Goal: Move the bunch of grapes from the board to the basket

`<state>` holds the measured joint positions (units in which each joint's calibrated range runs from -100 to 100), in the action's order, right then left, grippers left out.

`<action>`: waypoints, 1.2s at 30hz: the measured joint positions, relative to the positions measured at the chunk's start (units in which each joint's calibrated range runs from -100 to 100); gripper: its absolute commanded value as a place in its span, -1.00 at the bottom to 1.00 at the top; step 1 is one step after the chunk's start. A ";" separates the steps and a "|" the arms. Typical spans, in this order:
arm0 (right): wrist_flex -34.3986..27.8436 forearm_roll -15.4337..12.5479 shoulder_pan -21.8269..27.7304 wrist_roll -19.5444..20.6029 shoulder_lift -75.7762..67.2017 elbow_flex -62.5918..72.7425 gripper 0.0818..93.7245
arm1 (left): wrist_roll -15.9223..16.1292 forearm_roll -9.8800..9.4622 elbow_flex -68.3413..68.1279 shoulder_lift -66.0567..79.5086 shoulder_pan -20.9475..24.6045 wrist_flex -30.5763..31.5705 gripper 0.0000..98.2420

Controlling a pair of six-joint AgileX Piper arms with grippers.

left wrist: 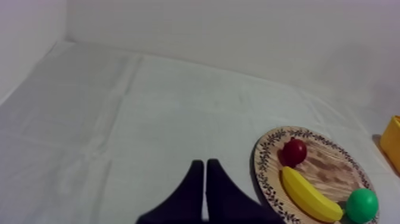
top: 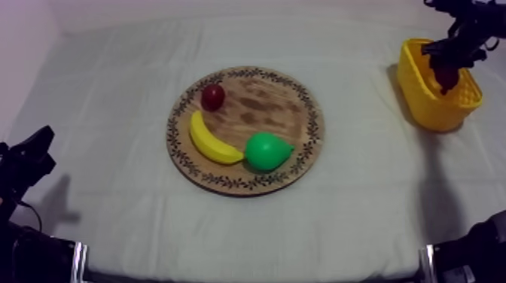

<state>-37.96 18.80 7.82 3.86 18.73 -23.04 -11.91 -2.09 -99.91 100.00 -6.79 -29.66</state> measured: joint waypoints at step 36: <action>10.06 5.72 2.19 6.12 -31.64 -22.14 0.12 | 0.03 0.00 0.00 0.00 0.00 0.00 -1.00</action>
<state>-27.90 24.52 10.01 9.98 -12.91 -45.17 -11.89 -2.09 -99.91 100.00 -6.79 -29.66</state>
